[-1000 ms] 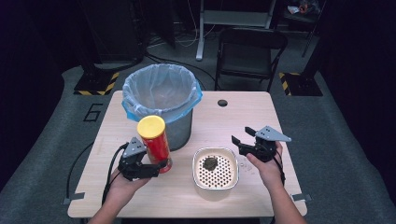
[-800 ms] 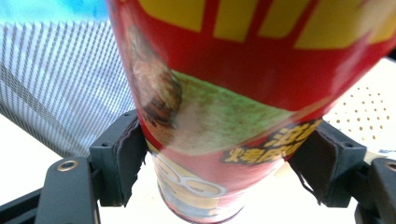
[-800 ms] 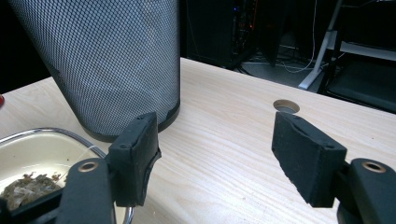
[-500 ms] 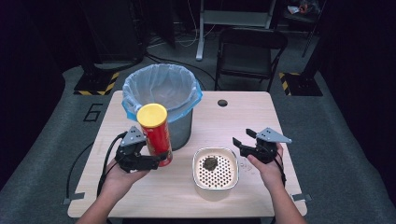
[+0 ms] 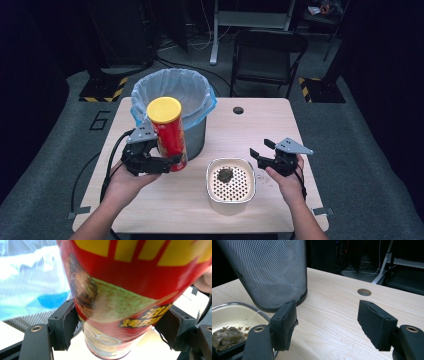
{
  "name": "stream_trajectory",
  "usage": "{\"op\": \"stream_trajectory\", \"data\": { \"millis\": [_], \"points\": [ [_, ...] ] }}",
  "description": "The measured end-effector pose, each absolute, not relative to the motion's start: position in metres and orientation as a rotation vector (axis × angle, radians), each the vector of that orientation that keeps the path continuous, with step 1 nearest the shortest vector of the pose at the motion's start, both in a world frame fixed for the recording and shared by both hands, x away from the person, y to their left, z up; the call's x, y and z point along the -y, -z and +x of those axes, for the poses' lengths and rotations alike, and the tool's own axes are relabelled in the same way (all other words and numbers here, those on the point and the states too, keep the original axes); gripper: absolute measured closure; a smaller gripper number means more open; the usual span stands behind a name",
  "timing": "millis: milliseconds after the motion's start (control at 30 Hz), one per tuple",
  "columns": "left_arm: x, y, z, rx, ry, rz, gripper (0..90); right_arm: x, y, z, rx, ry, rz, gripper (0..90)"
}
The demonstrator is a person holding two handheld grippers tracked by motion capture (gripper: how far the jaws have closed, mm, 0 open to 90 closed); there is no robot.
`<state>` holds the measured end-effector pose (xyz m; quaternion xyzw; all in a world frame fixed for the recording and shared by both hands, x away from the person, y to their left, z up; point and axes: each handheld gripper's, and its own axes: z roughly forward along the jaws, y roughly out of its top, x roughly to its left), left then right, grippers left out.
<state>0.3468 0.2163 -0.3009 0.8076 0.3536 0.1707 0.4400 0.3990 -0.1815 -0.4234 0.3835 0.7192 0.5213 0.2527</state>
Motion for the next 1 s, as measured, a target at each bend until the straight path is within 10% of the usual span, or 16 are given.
{"op": "stream_trajectory", "data": {
  "millis": [1000],
  "points": [
    [-0.219, 0.205, 0.37, -0.879, -0.422, 1.984, 23.5, 0.186, 0.427, 0.4, -1.953, -1.426, 1.067, 31.3]
  ]
}}
